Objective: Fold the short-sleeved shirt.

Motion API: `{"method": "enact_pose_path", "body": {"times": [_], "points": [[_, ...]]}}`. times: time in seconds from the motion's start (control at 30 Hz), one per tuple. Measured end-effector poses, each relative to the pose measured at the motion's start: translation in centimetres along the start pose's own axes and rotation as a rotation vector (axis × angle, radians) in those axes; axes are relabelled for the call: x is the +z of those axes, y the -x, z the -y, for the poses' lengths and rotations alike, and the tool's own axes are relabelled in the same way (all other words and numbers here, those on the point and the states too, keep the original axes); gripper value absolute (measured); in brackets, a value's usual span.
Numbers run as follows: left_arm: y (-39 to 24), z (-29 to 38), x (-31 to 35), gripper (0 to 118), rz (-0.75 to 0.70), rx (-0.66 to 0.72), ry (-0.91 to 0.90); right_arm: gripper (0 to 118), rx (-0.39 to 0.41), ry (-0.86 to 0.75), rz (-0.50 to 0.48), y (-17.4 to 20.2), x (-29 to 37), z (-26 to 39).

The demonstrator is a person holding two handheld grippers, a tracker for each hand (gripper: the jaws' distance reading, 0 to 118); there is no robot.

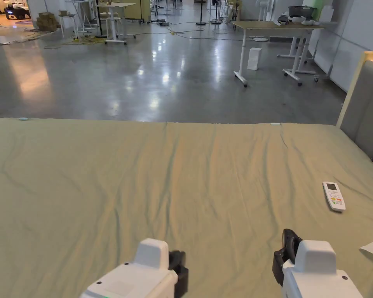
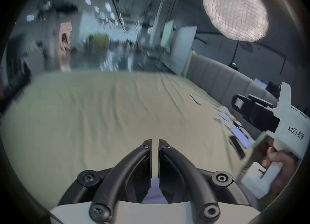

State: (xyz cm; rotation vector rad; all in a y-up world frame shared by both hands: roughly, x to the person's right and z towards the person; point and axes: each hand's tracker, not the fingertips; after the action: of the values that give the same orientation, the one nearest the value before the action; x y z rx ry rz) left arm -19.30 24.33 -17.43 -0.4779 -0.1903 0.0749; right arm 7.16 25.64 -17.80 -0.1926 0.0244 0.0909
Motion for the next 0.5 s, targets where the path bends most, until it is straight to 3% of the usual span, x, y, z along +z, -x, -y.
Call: {"method": "enact_pose_path", "body": {"times": [0.1, 0.33, 0.5], "points": [[1.6, -1.4, 2.1, 7, -0.183, -0.088, -0.138, 0, 0.001, -0.045, 0.000, 0.4, -0.1, -1.3], [5.1, -2.8, 5.7, 7, -0.496, -0.103, -0.343, 0, 0.000, -0.102, 0.007, 0.9, -0.4, -3.4], [7.7, -1.5, 6.6, 7, -0.507, -0.069, -0.325, 0, -0.003, -0.046, -0.039, 1.5, 0.2, -2.4]]}}
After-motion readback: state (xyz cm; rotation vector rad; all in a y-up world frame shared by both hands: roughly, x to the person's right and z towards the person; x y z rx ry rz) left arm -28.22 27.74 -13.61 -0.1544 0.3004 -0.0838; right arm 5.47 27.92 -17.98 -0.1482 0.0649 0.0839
